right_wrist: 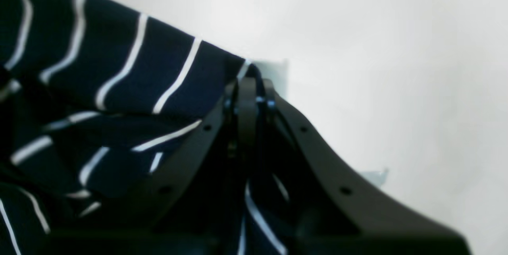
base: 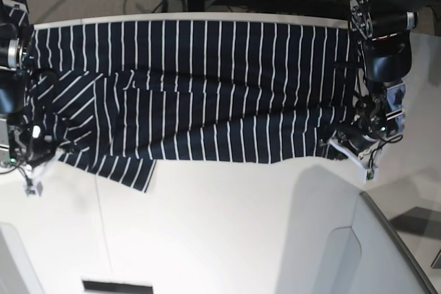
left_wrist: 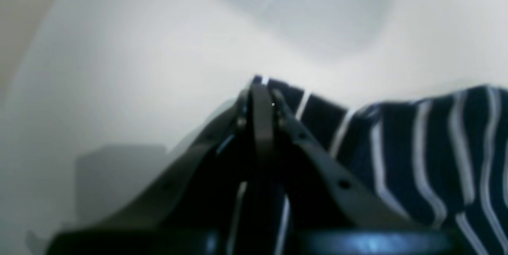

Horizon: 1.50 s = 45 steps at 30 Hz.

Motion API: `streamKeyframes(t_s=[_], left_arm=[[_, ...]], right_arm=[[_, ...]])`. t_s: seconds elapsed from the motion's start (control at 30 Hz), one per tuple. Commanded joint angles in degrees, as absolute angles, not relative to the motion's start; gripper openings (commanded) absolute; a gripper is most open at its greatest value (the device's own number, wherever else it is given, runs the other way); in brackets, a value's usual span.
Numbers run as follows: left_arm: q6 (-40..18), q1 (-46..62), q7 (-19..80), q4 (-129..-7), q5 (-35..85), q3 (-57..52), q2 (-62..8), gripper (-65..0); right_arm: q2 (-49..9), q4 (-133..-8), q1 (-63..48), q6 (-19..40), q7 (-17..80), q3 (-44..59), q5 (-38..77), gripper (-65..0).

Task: Layout the t-shirt on the table in an organized manner, then fold the t-shirt properly

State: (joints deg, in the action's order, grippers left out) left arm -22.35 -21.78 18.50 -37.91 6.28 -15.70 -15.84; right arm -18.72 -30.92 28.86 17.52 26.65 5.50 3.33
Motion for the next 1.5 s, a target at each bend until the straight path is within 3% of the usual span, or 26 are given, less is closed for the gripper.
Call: streamKeyframes(t_s=[0.0,0.43,1.07,1.23,1.47], left_arm=[[-22.2,-24.31,17.27,-40.04,6.81,-15.87,-16.92,-65.0],[-22.2,-26.33,26.77,-55.16,7.25,-16.22,-17.36,-65.0],[-22.2,-18.59,26.86,-65.54,7.34,-16.4,-17.54,-65.0],[-22.2,-14.81,28.62,-70.02,7.43,-16.4,-17.27,-65.0],[-22.02,-14.2,28.35,-68.62,7.43,-16.48,-17.19,-65.0]], right_arm=[[-19.56,-32.57,30.64,17.54,25.71,5.49,3.38,-65.0],[-20.0,-44.26,30.64,17.54,23.34,5.58,3.38,-65.0],[-20.18,-44.62,26.95,17.63,15.87,13.14,3.38,-65.0],[-20.18,-44.62,26.33,25.19,18.95,15.08,3.38,-65.0],[-19.65,-44.18,26.24,26.07,20.44,16.04,3.38,-65.0]])
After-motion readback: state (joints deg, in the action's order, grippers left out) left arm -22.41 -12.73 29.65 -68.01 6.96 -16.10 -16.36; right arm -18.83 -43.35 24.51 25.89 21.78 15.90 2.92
